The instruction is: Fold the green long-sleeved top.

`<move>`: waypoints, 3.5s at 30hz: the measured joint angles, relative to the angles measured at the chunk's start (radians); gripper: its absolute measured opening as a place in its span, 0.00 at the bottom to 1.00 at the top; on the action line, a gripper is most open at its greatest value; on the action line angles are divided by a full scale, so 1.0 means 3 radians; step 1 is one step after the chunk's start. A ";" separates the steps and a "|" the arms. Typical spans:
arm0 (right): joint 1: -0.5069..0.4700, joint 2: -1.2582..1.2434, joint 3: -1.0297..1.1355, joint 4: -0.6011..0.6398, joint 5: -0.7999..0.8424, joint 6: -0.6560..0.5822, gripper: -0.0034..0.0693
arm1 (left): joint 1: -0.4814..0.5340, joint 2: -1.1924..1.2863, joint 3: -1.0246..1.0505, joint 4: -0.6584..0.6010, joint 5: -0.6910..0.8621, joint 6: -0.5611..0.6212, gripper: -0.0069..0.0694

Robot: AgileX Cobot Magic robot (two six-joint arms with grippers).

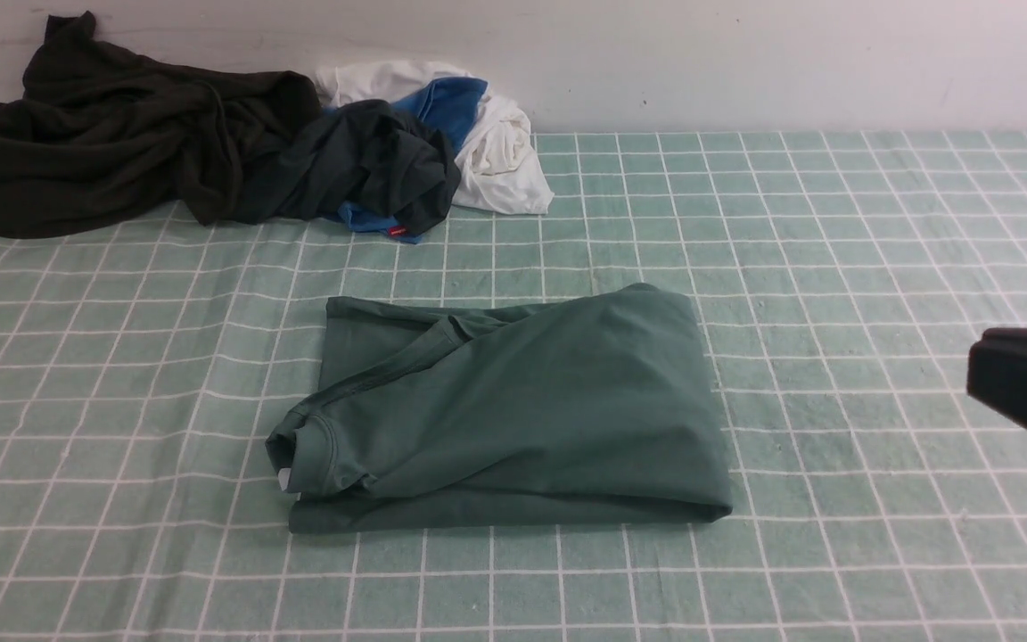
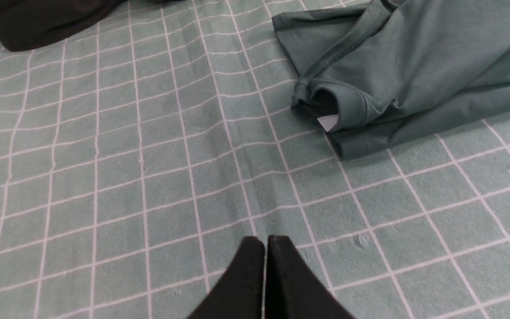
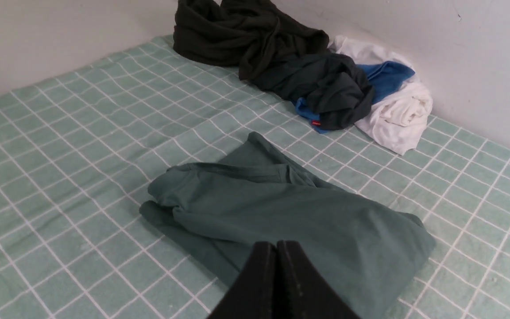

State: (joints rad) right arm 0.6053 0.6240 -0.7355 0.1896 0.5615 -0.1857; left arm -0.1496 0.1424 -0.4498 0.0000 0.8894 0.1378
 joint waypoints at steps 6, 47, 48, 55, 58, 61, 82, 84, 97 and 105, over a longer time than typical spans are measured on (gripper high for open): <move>-0.0404 -0.0606 0.1227 0.0074 -0.1400 0.0220 0.03 | 0.0000 0.0000 0.0000 0.0018 -0.0003 0.0000 0.09; -0.2222 -0.2116 0.2534 -0.0632 -0.0698 0.1296 0.03 | 0.0000 0.0000 0.0000 0.0021 -0.0003 0.0000 0.09; -0.2222 -0.2116 0.2534 -0.0632 -0.0698 0.1296 0.03 | 0.0000 0.0000 0.0000 0.0021 -0.0003 0.0000 0.09; -0.2222 -0.2116 0.2533 -0.0632 -0.0694 0.1296 0.03 | 0.0000 0.0000 0.0000 0.0021 -0.0003 0.0000 0.09; -0.2222 -0.2116 0.2533 -0.0632 -0.0693 0.1296 0.03 | 0.0000 0.0000 0.0000 0.0021 -0.0003 0.0000 0.09; -0.2222 -0.2116 0.2530 -0.0632 -0.0690 0.1296 0.03 | 0.0000 0.0000 0.0000 0.0021 -0.0003 0.0000 0.09; -0.2222 -0.2116 0.2530 -0.0632 -0.0690 0.1296 0.03 | 0.0252 -0.0143 0.0874 -0.0111 -0.2001 -0.0015 0.09; -0.2222 -0.2116 0.2530 -0.0632 -0.0690 0.1296 0.03 | 0.0312 -0.0195 0.1007 -0.0095 -0.2160 -0.0019 0.09; -0.2222 -0.2116 0.2530 -0.0632 -0.0687 0.1296 0.03 | 0.0634 -0.0509 0.1569 -0.0088 -0.1857 -0.0404 0.09; -0.2222 -0.2116 0.2530 -0.0632 -0.0687 0.1296 0.03 | 0.0634 -0.0509 0.1569 -0.0088 -0.1857 -0.0459 0.09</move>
State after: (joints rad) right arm -0.0612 -0.0108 0.0236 0.0000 0.3555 0.2032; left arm 0.0405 -0.0103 0.0208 -0.0264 0.3323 0.0000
